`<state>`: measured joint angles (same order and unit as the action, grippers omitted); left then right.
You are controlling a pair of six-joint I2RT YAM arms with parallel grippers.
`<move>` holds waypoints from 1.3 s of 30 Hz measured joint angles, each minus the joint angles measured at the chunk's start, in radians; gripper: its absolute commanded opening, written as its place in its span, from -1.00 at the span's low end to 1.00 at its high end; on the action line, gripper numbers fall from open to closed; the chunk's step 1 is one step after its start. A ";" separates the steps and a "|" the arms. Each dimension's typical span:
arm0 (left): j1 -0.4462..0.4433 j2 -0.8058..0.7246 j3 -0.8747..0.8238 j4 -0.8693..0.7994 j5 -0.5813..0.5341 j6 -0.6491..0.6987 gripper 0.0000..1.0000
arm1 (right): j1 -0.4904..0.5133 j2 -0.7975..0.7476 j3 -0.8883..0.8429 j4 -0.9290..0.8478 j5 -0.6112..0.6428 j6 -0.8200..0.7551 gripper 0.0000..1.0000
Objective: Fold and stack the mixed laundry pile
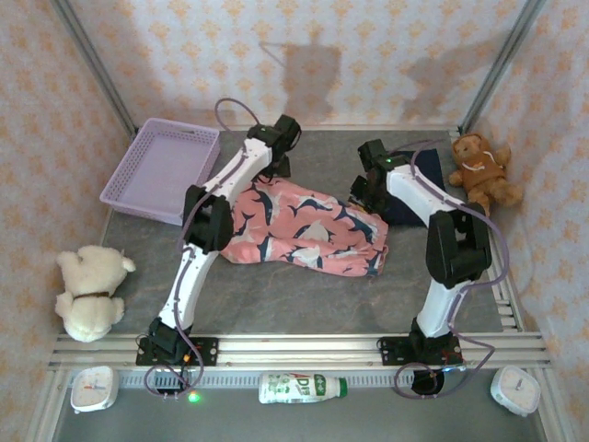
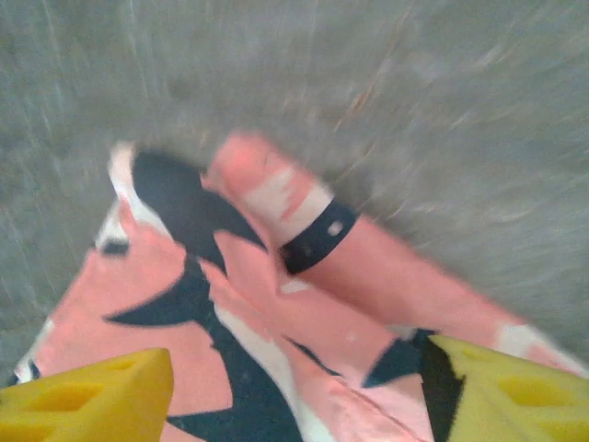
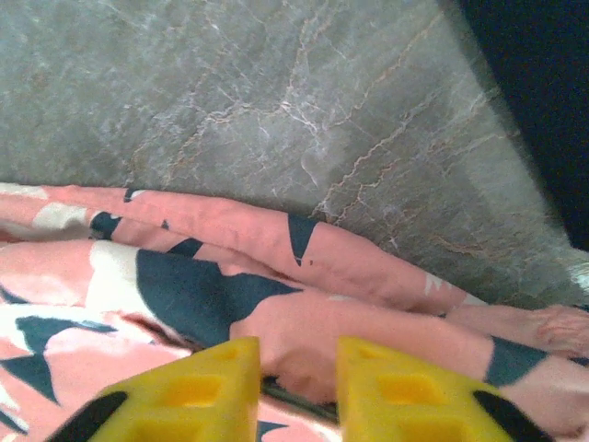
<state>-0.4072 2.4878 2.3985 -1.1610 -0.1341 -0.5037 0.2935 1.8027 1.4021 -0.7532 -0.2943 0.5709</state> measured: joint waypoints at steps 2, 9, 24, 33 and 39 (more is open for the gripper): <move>0.000 0.000 -0.037 -0.020 0.002 0.006 0.51 | 0.003 -0.031 -0.004 0.003 0.003 -0.030 0.07; 0.000 -0.418 -0.503 0.069 0.027 -0.004 0.40 | 0.061 -0.031 0.080 -0.012 0.014 -0.232 0.10; -0.026 -0.445 -0.914 0.350 0.159 -0.140 0.38 | 0.111 0.092 -0.022 0.086 -0.088 -0.113 -0.33; -0.025 -0.442 -0.941 0.379 0.094 -0.125 0.50 | -0.037 0.153 -0.069 0.154 -0.064 -0.061 -0.16; -0.021 -0.500 -0.938 0.274 0.065 -0.072 0.54 | 0.002 0.102 -0.057 0.101 -0.060 -0.122 -0.06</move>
<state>-0.4286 1.9873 1.4605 -0.8867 -0.0689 -0.5762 0.2955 1.9049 1.3449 -0.6521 -0.3546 0.4492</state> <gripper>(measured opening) 0.770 0.470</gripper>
